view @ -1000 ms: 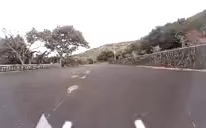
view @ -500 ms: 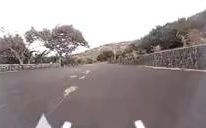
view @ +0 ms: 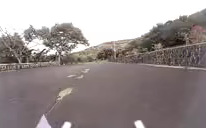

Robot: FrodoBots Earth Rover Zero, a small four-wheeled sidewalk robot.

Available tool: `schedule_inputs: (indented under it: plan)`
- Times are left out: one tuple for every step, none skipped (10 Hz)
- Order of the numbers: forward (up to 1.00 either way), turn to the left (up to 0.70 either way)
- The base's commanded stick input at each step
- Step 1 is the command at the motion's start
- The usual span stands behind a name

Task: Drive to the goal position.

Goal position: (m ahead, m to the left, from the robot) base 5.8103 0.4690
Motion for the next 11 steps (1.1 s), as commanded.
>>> schedule_inputs:
  plan:
    - [0.7,0.0]
    - [0.7,0.0]
    - [0.7,0.0]
    - [0.7,0.0]
    - [0.7,0.0]
    - [0.7,0.0]
    - [0.7,0.0]
    - [0.7,0.0]
    - [0.7,0.0]
    - [0.7,0.0]
    - [0.7,0.0]
